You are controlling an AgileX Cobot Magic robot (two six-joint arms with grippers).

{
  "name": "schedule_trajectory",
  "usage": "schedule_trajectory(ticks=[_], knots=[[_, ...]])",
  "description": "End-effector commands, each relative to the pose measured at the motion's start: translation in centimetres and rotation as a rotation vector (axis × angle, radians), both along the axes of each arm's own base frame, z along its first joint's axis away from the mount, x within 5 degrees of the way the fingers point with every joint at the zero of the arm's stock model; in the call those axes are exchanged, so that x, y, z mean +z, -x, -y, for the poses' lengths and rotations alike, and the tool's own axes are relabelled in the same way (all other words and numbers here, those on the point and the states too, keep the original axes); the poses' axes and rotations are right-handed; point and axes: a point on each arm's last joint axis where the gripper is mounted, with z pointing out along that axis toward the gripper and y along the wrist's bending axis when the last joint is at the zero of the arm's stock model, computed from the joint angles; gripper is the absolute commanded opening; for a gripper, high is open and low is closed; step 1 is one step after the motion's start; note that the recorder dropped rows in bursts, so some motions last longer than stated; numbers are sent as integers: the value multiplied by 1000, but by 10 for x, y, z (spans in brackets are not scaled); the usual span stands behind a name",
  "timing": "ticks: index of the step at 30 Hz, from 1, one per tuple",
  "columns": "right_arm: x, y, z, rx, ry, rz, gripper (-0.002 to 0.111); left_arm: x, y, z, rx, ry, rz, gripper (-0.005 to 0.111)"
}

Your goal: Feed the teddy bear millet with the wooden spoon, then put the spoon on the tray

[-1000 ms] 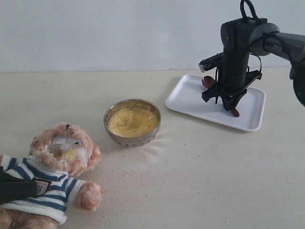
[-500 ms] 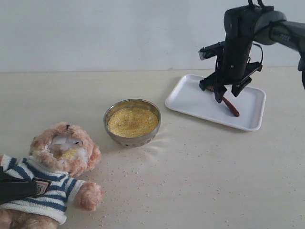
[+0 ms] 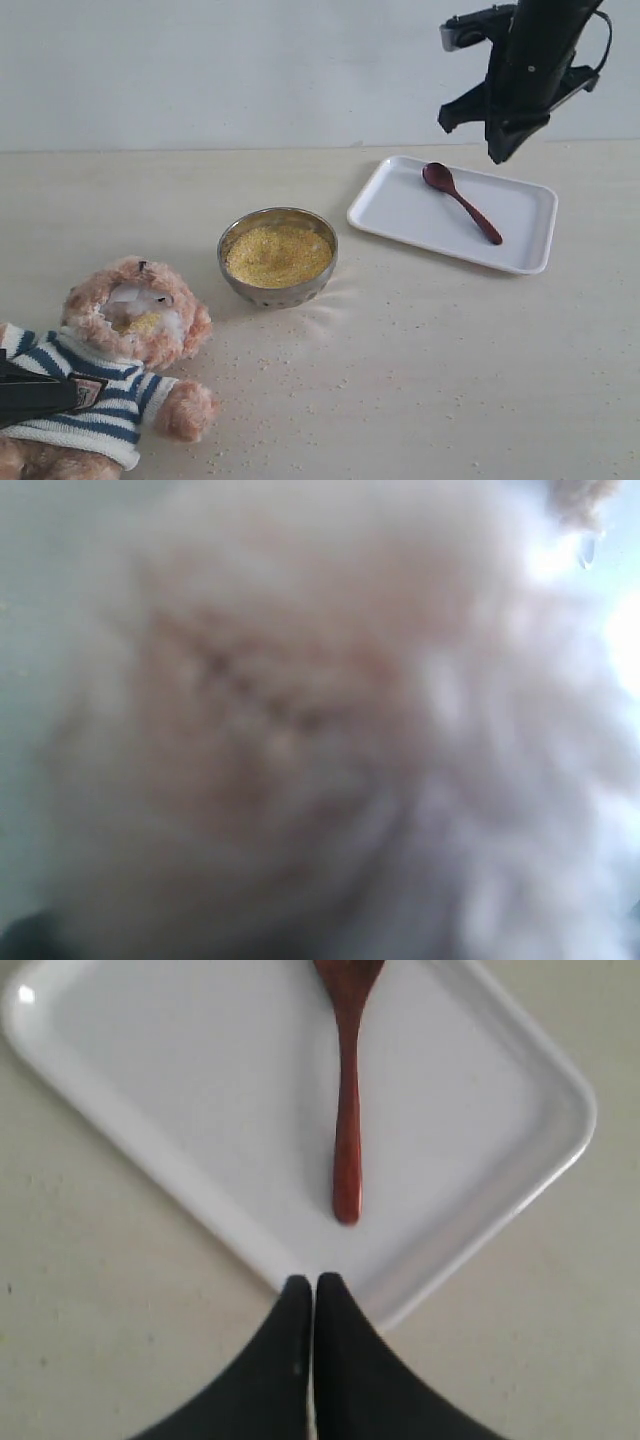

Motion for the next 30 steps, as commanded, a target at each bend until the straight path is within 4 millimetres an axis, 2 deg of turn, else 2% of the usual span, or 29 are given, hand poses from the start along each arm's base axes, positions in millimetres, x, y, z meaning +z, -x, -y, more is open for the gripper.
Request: schedule_trajectory(ticks=[1,5,14,18,23,30], knots=[[8,40,14,8,28,-21,0,3,0,1,2,19,15,6],[12,83,22,6,-28,84,0,3,0,1,2,19,15,6],[11,214,47,-66,-223,327,0,3,0,1,2,19,15,6],[8,261,58,-121,-260,305,0,3,0,1,2,19,15,6],[20,296,66,-105,-268,315,0,3,0,1,2,19,15,6],[37,317,71,-98,-317,428,0,3,0,1,2,19,15,6]])
